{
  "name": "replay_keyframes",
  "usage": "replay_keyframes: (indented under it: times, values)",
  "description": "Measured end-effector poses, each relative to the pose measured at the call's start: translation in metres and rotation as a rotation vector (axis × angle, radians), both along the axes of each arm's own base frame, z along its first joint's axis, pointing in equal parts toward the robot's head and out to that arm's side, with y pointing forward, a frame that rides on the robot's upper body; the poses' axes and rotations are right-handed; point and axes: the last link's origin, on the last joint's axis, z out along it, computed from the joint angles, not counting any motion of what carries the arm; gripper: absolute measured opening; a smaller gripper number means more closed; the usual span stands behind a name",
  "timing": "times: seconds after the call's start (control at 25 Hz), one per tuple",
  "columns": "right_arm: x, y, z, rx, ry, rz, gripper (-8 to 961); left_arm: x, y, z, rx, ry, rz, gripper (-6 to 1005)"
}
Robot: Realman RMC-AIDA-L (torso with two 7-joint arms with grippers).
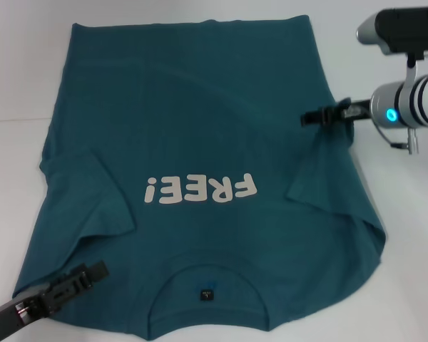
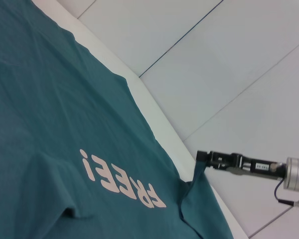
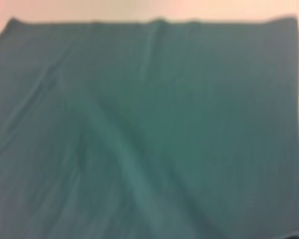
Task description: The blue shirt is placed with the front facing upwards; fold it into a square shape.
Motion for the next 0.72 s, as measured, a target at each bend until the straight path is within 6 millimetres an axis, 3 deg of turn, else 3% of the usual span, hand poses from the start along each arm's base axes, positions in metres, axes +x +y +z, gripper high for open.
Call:
replay_keyframes:
  times: [0.24, 0.72]
  values:
    - [-0.004, 0.007, 0.002, 0.055, -0.018, 0.018, 840, 0.0, 0.0, 0.0, 0.0, 0.0, 0.001, 765]
    - [-0.001, -0.019, 0.004, -0.25, -0.129, 0.034, 840, -0.002, -0.002, 0.0, 0.005, 0.005, 0.003, 766]
